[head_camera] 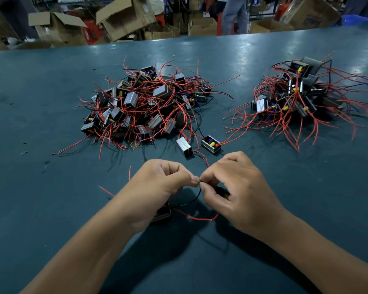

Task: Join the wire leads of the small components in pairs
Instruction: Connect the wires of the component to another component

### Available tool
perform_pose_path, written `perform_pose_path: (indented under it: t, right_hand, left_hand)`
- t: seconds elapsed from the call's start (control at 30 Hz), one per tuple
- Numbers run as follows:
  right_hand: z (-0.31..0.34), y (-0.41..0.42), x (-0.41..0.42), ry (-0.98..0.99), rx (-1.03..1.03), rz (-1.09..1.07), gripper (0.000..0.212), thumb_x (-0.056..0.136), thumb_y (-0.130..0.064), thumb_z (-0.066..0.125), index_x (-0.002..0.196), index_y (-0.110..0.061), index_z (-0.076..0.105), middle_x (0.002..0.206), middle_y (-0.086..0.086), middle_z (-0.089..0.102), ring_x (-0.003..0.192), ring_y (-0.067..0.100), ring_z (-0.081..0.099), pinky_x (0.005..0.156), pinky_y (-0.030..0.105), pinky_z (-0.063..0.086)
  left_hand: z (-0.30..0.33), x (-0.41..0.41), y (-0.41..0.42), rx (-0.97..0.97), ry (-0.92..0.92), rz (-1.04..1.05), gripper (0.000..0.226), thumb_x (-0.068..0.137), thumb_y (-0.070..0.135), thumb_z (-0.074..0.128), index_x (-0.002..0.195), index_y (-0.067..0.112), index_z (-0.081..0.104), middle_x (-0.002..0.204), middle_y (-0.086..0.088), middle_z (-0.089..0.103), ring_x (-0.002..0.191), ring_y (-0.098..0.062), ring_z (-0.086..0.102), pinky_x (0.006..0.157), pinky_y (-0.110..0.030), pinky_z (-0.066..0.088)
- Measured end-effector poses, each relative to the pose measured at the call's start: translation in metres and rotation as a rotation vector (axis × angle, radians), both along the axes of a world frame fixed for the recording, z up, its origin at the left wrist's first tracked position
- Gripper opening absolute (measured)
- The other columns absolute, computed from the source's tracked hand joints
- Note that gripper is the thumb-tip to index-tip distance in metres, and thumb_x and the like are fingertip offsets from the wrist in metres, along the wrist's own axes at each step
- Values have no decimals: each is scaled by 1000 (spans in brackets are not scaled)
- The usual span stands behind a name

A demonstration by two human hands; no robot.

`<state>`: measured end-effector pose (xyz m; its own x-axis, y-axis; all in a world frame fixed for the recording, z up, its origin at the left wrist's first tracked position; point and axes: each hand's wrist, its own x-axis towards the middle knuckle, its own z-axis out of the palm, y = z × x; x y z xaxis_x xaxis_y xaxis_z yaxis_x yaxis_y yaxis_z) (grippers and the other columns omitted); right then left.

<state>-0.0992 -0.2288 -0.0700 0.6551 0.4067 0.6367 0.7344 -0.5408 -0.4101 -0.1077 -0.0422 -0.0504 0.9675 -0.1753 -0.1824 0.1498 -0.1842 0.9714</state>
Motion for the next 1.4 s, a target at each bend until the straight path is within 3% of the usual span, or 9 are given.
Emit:
perform_pose_path:
  t: [0.17,0.3,0.47,0.7,0.8,0.93,1.03,1.2,1.4]
  right_hand:
    - [1,-1,-2,75,27,-14,17,87,-24,57,76,-13,65,68,-9,59,70,16,49,79,28,41]
    - [3,-3,-4,261,103,-61,7,83,-25,65,78,-20,67,71,-19,60,83,13,55,77,25,43]
    - [5,-7,0,330,65,-49,6,86,-20,70,81,-18,69,71,-17,65,79,0,54,72,7,34]
    - [6,-11,5,352,-23,-74,5,88,-18,72,83,-18,70,73,-13,68,83,-2,55,73,4,34]
    - [7,-14,8,395,21,-65,5,90,-19,70,95,-18,69,84,-12,72,83,-4,62,76,7,39]
    - [16,-28,12,325,38,55,8,93,-24,66,99,-18,67,105,-13,69,99,-5,61,82,10,43]
    - [17,-34,15,198,-154,194,17,91,-30,65,99,-14,67,121,-6,63,121,12,52,103,24,38]
    - [10,-32,18,143,-221,245,13,94,-23,61,92,-11,67,115,-2,64,113,17,55,99,33,44]
    - [11,-32,19,216,-213,154,11,94,-26,64,92,-14,65,109,-7,64,107,13,56,93,37,45]
  left_hand:
    - [-1,1,3,-6,-6,-54,14,75,31,73,70,18,68,61,0,49,59,-14,35,57,-31,22]
    - [-2,1,6,119,-113,-186,14,83,31,80,89,20,73,69,10,60,62,-6,48,58,-15,37]
    - [-7,5,6,295,-235,-165,10,90,24,73,81,20,72,58,15,56,52,0,43,53,-11,34]
    - [-2,10,14,489,-366,-159,11,90,25,73,80,23,69,73,19,61,60,2,51,60,-9,37]
    - [-2,9,16,469,-392,-125,9,89,31,73,84,28,67,69,21,59,56,-1,45,56,-13,36]
    - [6,7,31,294,-301,-298,22,84,44,78,96,27,70,74,1,55,61,-14,43,58,-27,36]
    - [8,5,34,490,-454,-395,24,81,46,80,98,33,70,89,12,57,70,-10,47,65,-21,40]
    - [6,5,22,588,-658,-376,8,89,26,75,89,19,72,82,10,57,72,-2,51,66,-14,35]
    - [7,7,26,652,-617,-334,9,89,28,74,88,31,66,84,15,56,76,-5,53,67,-22,40]
